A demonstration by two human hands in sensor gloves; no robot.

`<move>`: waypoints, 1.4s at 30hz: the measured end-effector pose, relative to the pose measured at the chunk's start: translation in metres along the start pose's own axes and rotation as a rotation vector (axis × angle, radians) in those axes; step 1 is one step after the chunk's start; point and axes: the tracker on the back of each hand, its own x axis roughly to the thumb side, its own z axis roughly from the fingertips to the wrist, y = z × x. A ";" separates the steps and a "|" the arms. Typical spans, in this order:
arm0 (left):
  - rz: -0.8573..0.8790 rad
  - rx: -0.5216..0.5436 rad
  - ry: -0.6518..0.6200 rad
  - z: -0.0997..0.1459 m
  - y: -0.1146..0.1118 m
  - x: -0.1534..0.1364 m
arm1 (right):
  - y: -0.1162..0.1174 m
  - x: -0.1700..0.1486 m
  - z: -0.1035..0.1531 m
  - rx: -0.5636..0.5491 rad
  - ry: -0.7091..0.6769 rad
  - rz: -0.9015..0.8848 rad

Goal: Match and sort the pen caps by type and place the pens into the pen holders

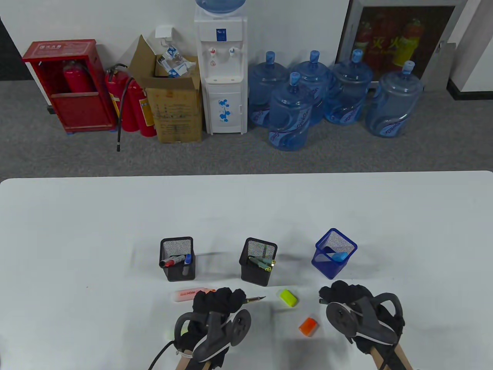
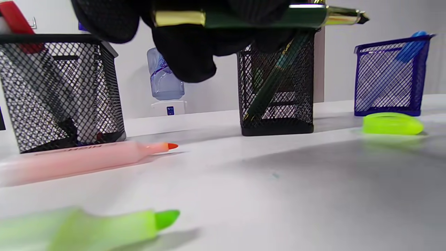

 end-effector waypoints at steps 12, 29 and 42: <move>0.015 0.033 -0.045 0.004 0.000 0.004 | 0.020 0.058 -0.010 -0.153 -0.031 -0.007; -0.033 0.059 -0.140 0.006 0.002 0.028 | 0.012 0.094 -0.005 -0.227 -0.189 0.067; 0.112 0.095 -0.123 0.004 0.002 0.014 | 0.006 0.075 -0.004 -0.238 -0.108 -0.222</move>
